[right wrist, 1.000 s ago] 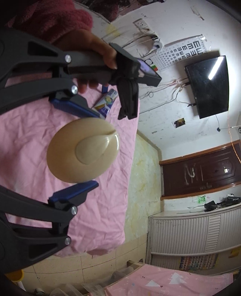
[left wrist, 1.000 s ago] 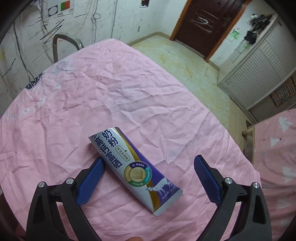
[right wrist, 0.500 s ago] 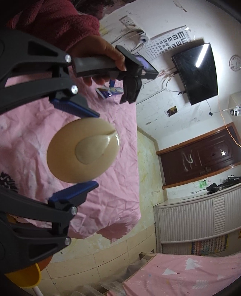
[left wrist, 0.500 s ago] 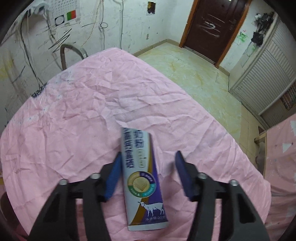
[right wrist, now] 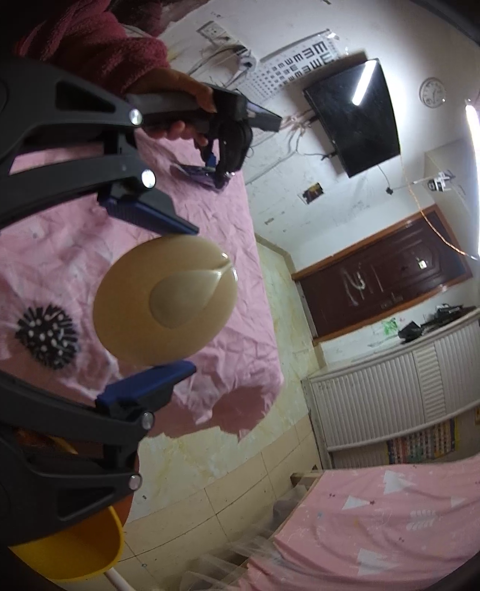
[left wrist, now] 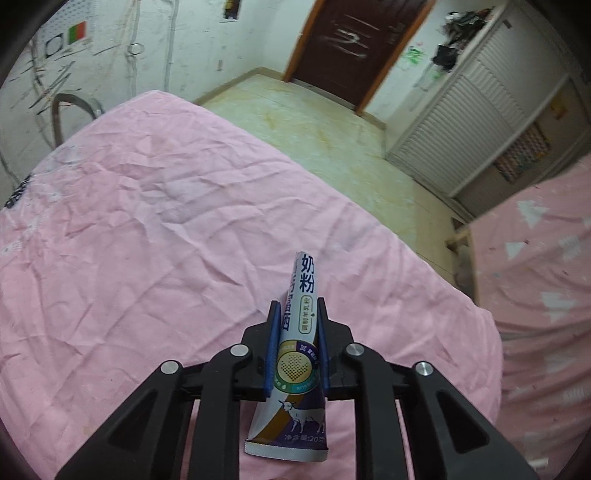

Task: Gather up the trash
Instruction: 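Carry the tube and cream egg over the yellow bin and open both tools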

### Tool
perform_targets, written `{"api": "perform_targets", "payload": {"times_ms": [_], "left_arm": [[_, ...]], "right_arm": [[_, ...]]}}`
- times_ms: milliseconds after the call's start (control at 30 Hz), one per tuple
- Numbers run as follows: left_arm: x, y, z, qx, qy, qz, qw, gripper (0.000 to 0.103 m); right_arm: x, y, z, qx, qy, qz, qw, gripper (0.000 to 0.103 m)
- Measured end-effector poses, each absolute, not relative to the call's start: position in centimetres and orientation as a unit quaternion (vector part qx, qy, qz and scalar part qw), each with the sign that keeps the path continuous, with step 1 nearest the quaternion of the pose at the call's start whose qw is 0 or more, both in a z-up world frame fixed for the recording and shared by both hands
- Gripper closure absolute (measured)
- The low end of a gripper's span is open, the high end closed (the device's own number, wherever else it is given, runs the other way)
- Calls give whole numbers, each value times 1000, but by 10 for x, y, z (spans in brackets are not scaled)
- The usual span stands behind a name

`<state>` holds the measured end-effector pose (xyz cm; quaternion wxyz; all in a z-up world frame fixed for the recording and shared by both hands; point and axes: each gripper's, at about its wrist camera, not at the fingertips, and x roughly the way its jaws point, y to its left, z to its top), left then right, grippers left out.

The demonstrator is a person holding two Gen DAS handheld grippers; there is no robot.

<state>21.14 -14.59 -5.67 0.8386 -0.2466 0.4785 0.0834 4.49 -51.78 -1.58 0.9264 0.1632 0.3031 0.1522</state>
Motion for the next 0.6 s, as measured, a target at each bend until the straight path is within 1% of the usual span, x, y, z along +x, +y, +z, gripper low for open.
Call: {"api": "perform_targets", "payload": {"times_ms": [233,600], "left_arm": [[183,-161,-46,-233,460,10,857,95],[141,-221,-16,-184,445,-72,873,95]], "right_arm": [[23,-545,-19,191,292,110,931,37],[-15,-586,-19,202,272,39,940,37]]}}
